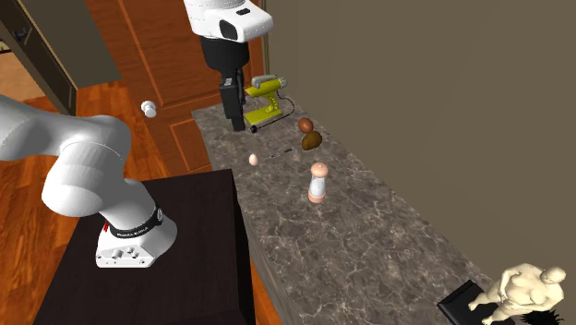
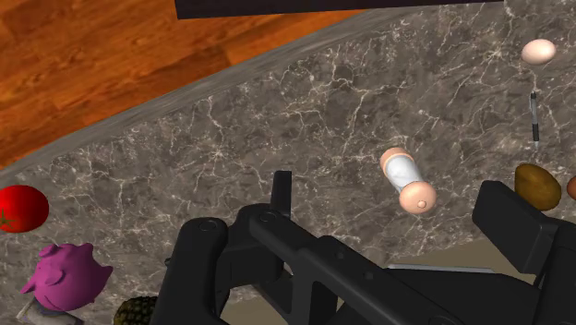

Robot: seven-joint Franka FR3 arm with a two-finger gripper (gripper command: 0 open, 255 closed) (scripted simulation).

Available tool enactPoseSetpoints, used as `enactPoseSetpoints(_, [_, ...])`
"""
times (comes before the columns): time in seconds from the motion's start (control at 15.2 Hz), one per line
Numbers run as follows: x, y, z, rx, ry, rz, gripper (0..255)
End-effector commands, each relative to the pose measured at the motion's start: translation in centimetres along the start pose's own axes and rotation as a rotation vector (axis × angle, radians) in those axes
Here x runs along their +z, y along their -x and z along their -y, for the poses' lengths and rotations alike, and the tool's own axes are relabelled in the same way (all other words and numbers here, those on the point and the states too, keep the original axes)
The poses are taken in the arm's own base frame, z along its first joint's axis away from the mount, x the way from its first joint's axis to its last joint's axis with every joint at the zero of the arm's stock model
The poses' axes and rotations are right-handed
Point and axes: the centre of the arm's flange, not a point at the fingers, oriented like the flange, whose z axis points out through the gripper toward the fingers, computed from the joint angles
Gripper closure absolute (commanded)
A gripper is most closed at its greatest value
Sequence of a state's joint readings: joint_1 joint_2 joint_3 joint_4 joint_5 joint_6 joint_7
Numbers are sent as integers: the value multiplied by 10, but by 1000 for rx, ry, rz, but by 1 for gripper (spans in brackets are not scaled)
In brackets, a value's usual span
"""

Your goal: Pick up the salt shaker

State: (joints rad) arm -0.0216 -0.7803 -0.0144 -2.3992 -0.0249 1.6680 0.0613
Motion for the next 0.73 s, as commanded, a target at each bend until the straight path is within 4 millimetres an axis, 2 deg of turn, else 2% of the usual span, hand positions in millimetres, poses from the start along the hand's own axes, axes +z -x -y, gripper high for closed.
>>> enactPoseSetpoints(0.0, [0, 0, 0, 0, 0, 0, 0])
enactPoseSetpoints(0.66, [107, -62, 41, -20, -50, 8, 0])
